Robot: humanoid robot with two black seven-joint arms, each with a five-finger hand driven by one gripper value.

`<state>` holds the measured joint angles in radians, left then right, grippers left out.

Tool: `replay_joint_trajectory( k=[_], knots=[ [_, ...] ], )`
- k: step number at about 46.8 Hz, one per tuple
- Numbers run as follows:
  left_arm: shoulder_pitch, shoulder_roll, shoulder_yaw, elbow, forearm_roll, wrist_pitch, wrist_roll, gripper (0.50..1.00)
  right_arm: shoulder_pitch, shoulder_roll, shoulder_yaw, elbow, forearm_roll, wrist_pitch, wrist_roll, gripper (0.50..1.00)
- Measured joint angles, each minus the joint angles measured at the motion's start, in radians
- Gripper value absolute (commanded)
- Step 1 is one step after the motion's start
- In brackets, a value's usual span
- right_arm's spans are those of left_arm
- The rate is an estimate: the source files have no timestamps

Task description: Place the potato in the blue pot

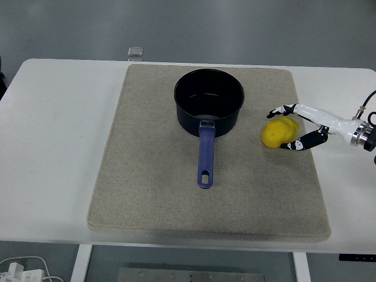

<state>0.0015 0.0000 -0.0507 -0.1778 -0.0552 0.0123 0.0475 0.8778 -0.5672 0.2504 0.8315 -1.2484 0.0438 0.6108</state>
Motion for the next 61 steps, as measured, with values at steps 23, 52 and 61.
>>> replay_joint_trajectory(
  k=[23, 52, 61],
  knots=[
    [-0.001, 0.000, 0.000, -0.002, 0.000, 0.000, 0.000, 0.994, -0.009, -0.002, -0.011, 0.000, 0.004, -0.042, 0.000, 0.500],
    [-0.002, 0.000, -0.001, -0.005, 0.000, 0.000, 0.000, 0.992, 0.030, -0.005, -0.003, 0.002, 0.075, -0.050, 0.000, 0.500],
    [-0.002, 0.000, -0.001, -0.006, 0.000, 0.000, 0.000, 0.992, 0.111, -0.011, 0.001, 0.002, 0.179, 0.028, 0.000, 0.500]
  ],
)
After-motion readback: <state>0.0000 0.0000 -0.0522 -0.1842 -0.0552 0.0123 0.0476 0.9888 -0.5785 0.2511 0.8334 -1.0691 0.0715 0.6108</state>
